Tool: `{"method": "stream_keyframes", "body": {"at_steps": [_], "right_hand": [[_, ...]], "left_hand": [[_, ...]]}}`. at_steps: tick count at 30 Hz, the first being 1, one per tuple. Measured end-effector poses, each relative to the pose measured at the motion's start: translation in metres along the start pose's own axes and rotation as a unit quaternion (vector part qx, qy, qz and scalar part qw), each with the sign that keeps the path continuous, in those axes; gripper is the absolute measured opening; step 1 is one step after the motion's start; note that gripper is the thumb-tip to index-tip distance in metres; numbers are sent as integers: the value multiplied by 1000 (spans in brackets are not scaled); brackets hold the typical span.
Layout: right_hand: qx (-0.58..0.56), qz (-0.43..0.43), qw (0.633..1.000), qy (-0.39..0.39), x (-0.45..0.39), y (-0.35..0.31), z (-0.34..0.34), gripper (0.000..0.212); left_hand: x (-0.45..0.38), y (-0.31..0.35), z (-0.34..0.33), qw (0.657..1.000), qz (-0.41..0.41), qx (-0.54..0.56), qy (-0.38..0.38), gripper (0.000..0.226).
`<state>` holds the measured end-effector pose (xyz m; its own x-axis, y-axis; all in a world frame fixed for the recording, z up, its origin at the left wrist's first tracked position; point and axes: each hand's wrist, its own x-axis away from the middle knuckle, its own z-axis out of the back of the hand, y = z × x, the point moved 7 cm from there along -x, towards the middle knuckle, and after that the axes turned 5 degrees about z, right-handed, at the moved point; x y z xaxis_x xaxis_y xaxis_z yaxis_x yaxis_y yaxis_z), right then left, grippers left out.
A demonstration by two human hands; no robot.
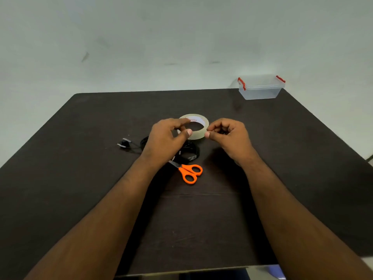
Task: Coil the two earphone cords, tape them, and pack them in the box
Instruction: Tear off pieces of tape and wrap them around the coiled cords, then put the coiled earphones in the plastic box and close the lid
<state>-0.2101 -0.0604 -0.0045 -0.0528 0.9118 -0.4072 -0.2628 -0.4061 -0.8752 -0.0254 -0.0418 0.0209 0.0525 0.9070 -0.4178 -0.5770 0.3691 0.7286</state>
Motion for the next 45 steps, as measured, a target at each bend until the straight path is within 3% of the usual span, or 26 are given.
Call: {"method": "stream_keyframes", "body": {"at_steps": [2, 5, 10, 12, 15, 18, 21, 25, 27, 30, 33, 37, 41, 43, 45], "right_hand": [[38, 6, 999, 10, -7, -1, 23, 12], [153, 8, 988, -12, -25, 4, 62, 8], [347, 5, 935, -71, -71, 33, 107, 12], [425, 11, 899, -108, -91, 49, 118, 25], [480, 23, 868, -123, -128, 65, 138, 58], [558, 45, 814, -155, -155, 85, 140, 88], [624, 50, 760, -176, -180, 85, 148, 97], [606, -7, 768, -207, -223, 133, 149, 100], [617, -18, 757, -215, -221, 139, 149, 91], [659, 1, 725, -200, -229, 131, 153, 70], [700, 13, 681, -214, -218, 119, 143, 66], [734, 62, 638, -223, -180, 70, 122, 66], [739, 100, 622, -240, -118, -2, 87, 65], [734, 113, 623, -245, -80, -42, 66, 67], [730, 126, 622, -254, -36, -80, 41, 71]], "left_hand": [[-15, 16, -20, 990, -45, -129, -35, 30], [-47, 35, -68, 962, -68, -231, -127, 45], [-103, 34, -151, 893, 4, -350, -284, 95], [-125, 31, -170, 869, 40, -364, -332, 113], [-149, 25, -187, 800, 54, -437, -409, 131], [-156, 8, -199, 742, 74, -486, -456, 136], [-160, 9, -200, 727, 81, -496, -467, 141], [-179, -9, -222, 713, 73, -510, -476, 143], [-175, -10, -223, 703, 57, -524, -478, 143], [-178, -2, -220, 722, 47, -510, -466, 143], [-174, -5, -218, 731, 67, -491, -470, 139], [-158, 2, -197, 779, 87, -447, -431, 132], [-111, 37, -147, 865, 6, -431, -258, 96], [-77, 42, -106, 943, 10, -300, -144, 62], [-37, 30, -54, 991, 106, -53, -56, 35]]}}
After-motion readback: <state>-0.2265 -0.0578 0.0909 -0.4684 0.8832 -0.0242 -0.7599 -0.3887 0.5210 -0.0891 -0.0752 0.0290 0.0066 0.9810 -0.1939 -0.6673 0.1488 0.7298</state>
